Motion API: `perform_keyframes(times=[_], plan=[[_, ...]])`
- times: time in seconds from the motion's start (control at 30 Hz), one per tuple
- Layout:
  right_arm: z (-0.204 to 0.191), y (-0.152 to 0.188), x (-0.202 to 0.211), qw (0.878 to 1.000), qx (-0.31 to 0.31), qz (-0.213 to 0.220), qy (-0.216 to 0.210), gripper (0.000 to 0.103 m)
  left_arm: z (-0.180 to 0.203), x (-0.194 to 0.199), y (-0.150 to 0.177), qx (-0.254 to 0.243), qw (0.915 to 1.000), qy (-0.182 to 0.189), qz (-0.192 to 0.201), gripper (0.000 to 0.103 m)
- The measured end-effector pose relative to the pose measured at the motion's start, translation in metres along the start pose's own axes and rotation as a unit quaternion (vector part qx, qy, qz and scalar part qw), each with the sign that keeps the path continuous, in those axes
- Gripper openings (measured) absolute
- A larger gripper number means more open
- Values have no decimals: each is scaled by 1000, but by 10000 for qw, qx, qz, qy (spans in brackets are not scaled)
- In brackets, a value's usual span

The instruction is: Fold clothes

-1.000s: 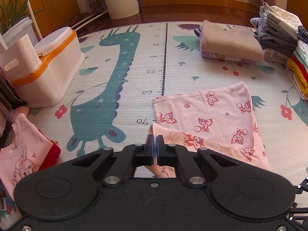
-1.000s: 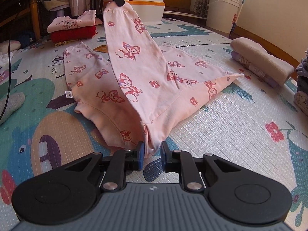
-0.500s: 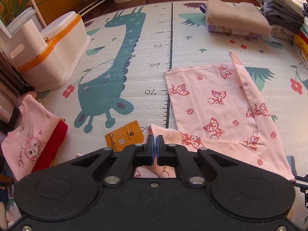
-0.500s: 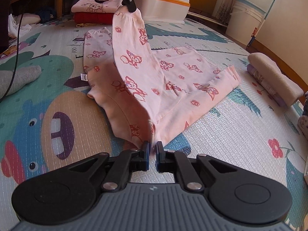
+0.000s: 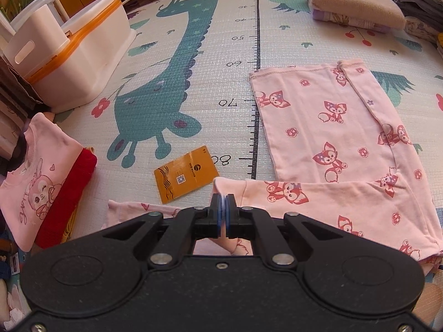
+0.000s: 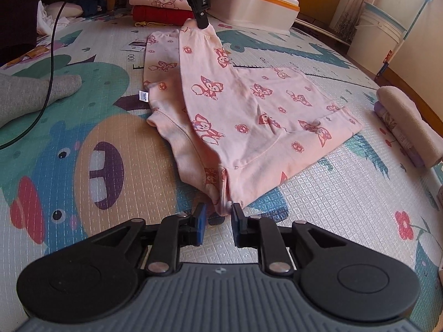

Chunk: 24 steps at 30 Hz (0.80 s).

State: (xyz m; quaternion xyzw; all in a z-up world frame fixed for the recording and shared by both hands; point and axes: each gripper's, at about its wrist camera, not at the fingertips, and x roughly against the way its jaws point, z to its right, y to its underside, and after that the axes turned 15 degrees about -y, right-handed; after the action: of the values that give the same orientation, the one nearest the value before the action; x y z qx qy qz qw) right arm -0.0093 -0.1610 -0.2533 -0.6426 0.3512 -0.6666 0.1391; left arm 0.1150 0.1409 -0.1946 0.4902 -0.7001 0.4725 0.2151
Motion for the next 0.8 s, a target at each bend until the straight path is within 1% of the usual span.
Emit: perform_keyframes(times=[0.07,0.13,0.17,0.2,0.23,0.3,0.4,0.5,0.57,0.67,0.73,0.8], plan=[[7,2,11,9990,-241,204,-303,20,2,-8,6,-61,9999,-43,-143,3],[15,2,23,9963,-479,453,-559,20,4,-18,11,-127,9992,-204,-331,7],[18,1,27,9950,-559,554,-614,20,4,-22,13,-152,9985,-298,-425,19],[22,-1,29,9939,-657,666,-581,20,4,-23,14,-139,9981,-427,-423,25],[26,-3,30,9926,-756,778,-544,20,2,-20,11,-63,9978,-569,-323,32],[33,-9,23,9918,-889,826,-388,20,-1,-15,2,109,9978,-626,-178,32],[44,-19,2,9905,-1000,923,-191,20,11,-8,-23,248,9992,-291,75,32],[53,-22,-19,9888,-1242,798,-212,20,36,-5,-55,502,9976,415,247,32],[53,-22,-26,9888,-1293,720,-197,20,53,-7,-77,688,9927,946,309,32],[51,-22,-27,9881,-1348,720,-160,21,76,-17,-107,903,9811,1680,322,32],[49,-22,-28,9884,-1336,708,-132,21,89,-28,-125,994,9737,2029,283,32],[48,-22,-28,9887,-1324,700,-119,22,98,-44,-139,1072,9684,2243,189,32]])
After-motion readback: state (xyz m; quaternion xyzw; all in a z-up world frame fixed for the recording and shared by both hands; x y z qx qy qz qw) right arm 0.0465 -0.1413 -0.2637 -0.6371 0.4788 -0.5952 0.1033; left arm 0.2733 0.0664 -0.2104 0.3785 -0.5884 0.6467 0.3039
